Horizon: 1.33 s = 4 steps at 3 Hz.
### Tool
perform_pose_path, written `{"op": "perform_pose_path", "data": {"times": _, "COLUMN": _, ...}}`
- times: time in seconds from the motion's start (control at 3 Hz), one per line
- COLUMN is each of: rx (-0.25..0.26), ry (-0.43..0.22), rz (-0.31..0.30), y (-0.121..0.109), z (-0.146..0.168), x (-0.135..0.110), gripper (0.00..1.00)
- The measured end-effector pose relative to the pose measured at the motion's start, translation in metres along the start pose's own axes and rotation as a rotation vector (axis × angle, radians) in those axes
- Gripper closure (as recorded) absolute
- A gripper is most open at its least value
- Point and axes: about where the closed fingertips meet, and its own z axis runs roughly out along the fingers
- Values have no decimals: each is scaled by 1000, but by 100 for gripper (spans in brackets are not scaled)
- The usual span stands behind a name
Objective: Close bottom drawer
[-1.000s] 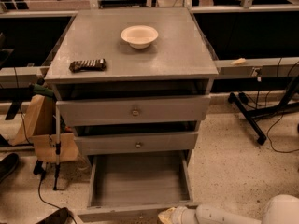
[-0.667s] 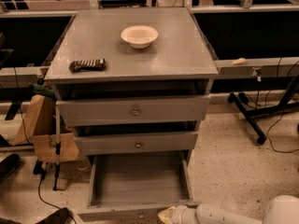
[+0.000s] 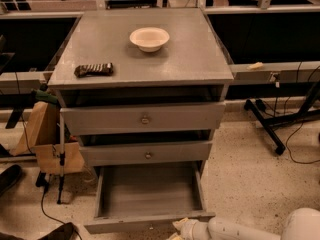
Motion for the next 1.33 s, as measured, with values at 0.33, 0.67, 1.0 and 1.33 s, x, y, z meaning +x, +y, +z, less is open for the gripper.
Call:
{"op": "perform_pose_path", "data": {"times": 0.33, "rx": 0, "ry": 0, "rz": 0, "y": 8, "z": 0, "x": 2, "gripper": 0}}
{"op": "perform_pose_path", "data": {"times": 0.67, "rx": -1, "ry": -1, "rz": -2, "y": 10, "z": 0, "x": 2, "gripper": 2}}
{"op": "perform_pose_path", "data": {"times": 1.0, "rx": -1, "ry": -2, "rz": -3, "y": 13, "z": -2, "x": 4, "gripper": 24}}
{"op": "perform_pose_path", "data": {"times": 1.33, "rx": -5, "ry": -2, "rz": -17, "y": 7, "z": 2, "x": -4, "gripper": 47}}
